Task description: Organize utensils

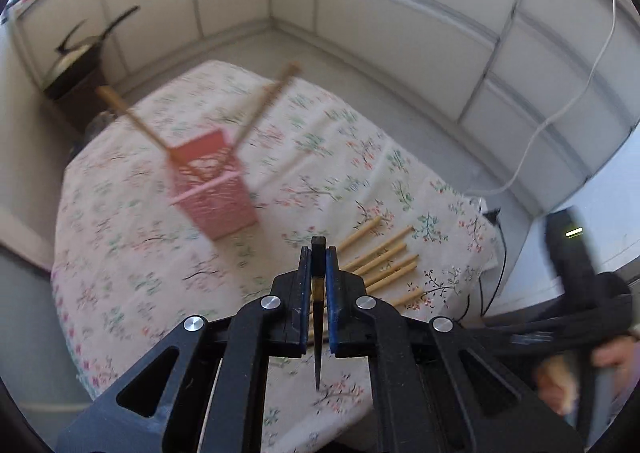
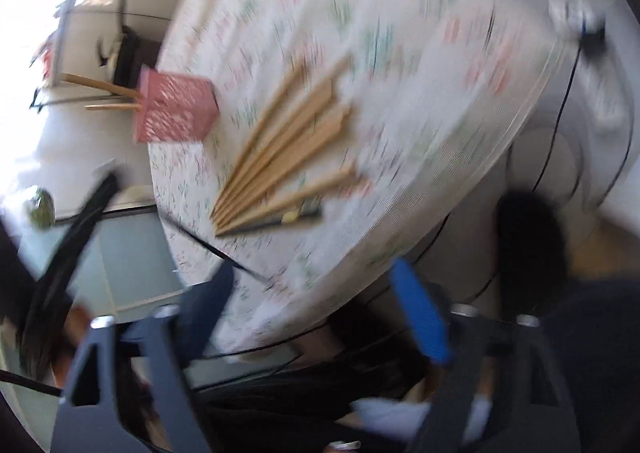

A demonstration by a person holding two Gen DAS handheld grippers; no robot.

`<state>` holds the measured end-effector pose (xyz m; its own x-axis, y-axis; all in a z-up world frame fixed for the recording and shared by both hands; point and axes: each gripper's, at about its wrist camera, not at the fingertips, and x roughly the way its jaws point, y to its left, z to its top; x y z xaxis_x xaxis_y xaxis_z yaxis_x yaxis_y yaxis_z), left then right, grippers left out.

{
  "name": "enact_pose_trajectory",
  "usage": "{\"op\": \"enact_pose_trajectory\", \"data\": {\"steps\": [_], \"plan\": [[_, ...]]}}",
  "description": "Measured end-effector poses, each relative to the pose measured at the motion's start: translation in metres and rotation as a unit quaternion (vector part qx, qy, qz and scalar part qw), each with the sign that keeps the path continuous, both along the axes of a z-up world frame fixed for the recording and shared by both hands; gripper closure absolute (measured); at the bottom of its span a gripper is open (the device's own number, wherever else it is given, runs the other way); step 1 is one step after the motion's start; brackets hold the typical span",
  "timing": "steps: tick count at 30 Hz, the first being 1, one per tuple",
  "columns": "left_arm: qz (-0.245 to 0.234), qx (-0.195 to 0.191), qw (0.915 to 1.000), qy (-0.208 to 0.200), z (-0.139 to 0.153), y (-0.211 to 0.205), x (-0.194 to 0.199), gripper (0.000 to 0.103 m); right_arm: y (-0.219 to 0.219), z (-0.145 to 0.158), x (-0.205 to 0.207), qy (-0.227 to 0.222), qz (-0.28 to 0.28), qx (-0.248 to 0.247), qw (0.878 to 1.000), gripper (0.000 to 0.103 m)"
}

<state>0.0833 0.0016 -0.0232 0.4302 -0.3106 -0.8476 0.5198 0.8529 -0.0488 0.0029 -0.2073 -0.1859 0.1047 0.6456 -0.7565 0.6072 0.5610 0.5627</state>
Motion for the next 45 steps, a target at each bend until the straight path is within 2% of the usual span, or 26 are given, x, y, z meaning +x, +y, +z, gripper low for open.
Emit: {"op": "enact_pose_trajectory", "data": {"steps": [2,5,10,13,15,17,18,19,21,23,24,25,26,27,34,37,41,45], "plan": [[0.017,-0.028,0.9993,-0.02,0.016,0.02,-0.013,0.097,0.02,-0.007,0.005,0.019,-0.006,-0.006,1.0,0.069],[0.026,-0.055,0.9969,-0.051,0.036,0.043,-0.029,0.097,0.036,-0.009,0.012,0.033,-0.048,-0.011,0.998,0.072],[0.026,-0.091,0.9913,-0.091,0.065,0.061,-0.041,0.097,0.048,-0.007,0.027,0.047,-0.079,-0.068,0.993,0.075],[0.036,-0.106,0.987,-0.116,0.08,0.075,-0.048,0.097,0.055,-0.003,0.037,0.034,-0.061,-0.105,0.992,0.076],[0.053,-0.116,0.9833,-0.13,0.089,0.09,-0.05,0.097,0.068,0.005,0.05,0.0,0.005,-0.152,0.988,0.076],[0.075,-0.129,0.9787,-0.141,0.096,0.106,-0.051,0.097,0.098,0.006,0.064,-0.036,0.148,-0.171,0.973,0.076],[0.086,-0.138,0.9761,-0.145,0.1,0.114,-0.051,0.097,0.115,0.005,0.068,-0.059,0.226,-0.164,0.958,0.076],[0.097,-0.147,0.9733,-0.147,0.103,0.123,-0.05,0.097,0.124,0.005,0.07,-0.07,0.263,-0.161,0.949,0.076],[0.123,-0.165,0.9666,-0.153,0.108,0.141,-0.049,0.097,0.139,0.009,0.079,-0.104,0.337,-0.165,0.921,0.074],[0.146,-0.175,0.9608,-0.157,0.111,0.157,-0.05,0.097,0.146,0.01,0.09,-0.125,0.371,-0.139,0.91,0.074],[0.154,-0.179,0.9588,-0.158,0.112,0.162,-0.05,0.097,0.151,0.013,0.098,-0.144,0.395,-0.113,0.9,0.074],[0.16,-0.182,0.9572,-0.158,0.112,0.165,-0.05,0.097,0.155,0.015,0.1,-0.155,0.412,-0.111,0.891,0.074],[0.164,-0.185,0.9561,-0.158,0.113,0.168,-0.05,0.097,0.158,0.018,0.102,-0.171,0.433,-0.12,0.877,0.074],[0.166,-0.186,0.9558,-0.156,0.112,0.169,-0.049,0.097,0.161,0.023,0.102,-0.192,0.46,-0.132,0.857,0.074],[0.164,-0.187,0.9572,-0.149,0.109,0.169,-0.045,0.097,0.15,0.014,0.099,-0.221,0.546,-0.169,0.791,0.074],[0.161,-0.183,0.9585,-0.147,0.107,0.165,-0.044,0.097,0.145,0.008,0.095,-0.223,0.57,-0.169,0.773,0.069],[0.16,-0.18,0.9601,-0.142,0.104,0.164,-0.04,0.097,0.143,0.01,0.092,-0.231,0.57,-0.146,0.775,0.068],[0.157,-0.176,0.9621,-0.137,0.1,0.162,-0.035,0.097,0.145,0.023,0.085,-0.255,0.584,-0.137,0.759,0.067]]}}
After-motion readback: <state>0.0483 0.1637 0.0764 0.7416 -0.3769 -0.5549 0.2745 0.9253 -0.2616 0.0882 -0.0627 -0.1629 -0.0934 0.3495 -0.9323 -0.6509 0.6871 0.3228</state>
